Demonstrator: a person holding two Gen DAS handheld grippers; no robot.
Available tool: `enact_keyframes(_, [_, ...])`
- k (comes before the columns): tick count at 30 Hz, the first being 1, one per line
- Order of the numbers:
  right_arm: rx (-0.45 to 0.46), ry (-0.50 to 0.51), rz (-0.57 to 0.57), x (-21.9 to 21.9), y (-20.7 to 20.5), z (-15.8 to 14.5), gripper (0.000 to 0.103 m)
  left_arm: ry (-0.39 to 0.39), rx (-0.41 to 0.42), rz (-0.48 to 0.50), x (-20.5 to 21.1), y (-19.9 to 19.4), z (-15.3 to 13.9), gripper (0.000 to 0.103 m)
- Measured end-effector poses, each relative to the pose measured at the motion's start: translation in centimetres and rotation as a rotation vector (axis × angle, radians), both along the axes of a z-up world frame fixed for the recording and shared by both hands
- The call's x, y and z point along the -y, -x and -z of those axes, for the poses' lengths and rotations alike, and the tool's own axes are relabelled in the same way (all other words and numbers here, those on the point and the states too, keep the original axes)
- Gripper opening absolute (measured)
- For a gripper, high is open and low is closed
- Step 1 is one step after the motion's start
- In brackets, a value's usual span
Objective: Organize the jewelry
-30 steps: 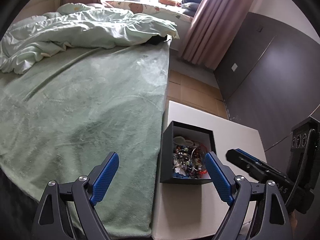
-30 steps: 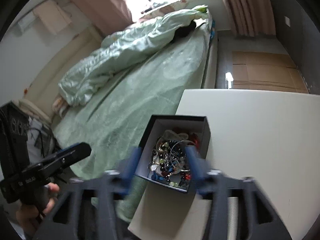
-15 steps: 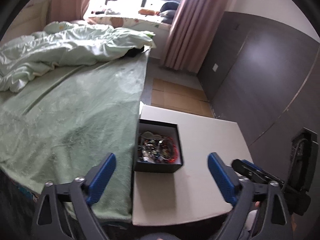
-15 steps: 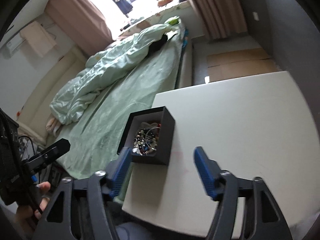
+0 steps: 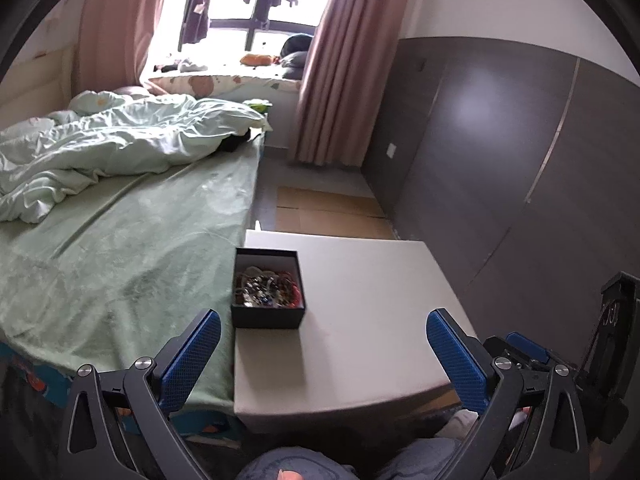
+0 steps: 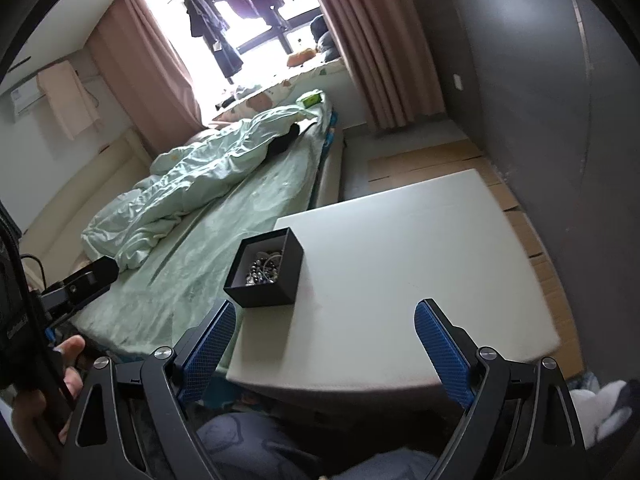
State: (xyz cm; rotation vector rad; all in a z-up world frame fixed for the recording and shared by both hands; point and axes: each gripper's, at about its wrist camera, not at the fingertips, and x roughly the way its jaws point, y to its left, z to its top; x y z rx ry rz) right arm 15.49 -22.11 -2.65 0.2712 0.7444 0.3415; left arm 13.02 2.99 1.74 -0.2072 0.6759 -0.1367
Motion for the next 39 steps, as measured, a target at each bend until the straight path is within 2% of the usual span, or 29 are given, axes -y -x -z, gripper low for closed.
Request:
enact_keyframes(3, [-0.015, 0.035, 0.054, 0.7, 1.8, -0.7, 0.102, -0.017, 0.016, 0.003, 0.6, 1.9, -0.4, 0.103])
enact_keyframes(7, [0.000, 0.064, 0.100, 1.2, 4.4, -1.6, 0.102, -0.009, 0.032, 0.007, 0.9, 4.4, -0.5, 0.103])
enact_keyframes(14, [0.028, 0.086, 0.080, 0.7, 7.8, -3.0, 0.102, -0.011, 0.050, 0.037, 1.5, 7.4, -0.9, 0.103])
enact_keyframes(20, [0.048, 0.119, 0.048, 0.0, 10.7, -4.3, 0.102, -0.045, 0.069, 0.065, 2.1, 9.4, -1.6, 0.103])
enact_keyframes(26, [0.057, 0.130, 0.032, -0.2, 12.8, -5.3, 0.102, -0.036, 0.092, 0.076, 1.9, 11.1, -2.2, 0.103])
enact_keyframes(39, [0.065, 0.138, 0.035, 0.2, 14.3, -5.8, 0.102, -0.024, 0.106, 0.076, 1.2, 12.6, -2.2, 0.103])
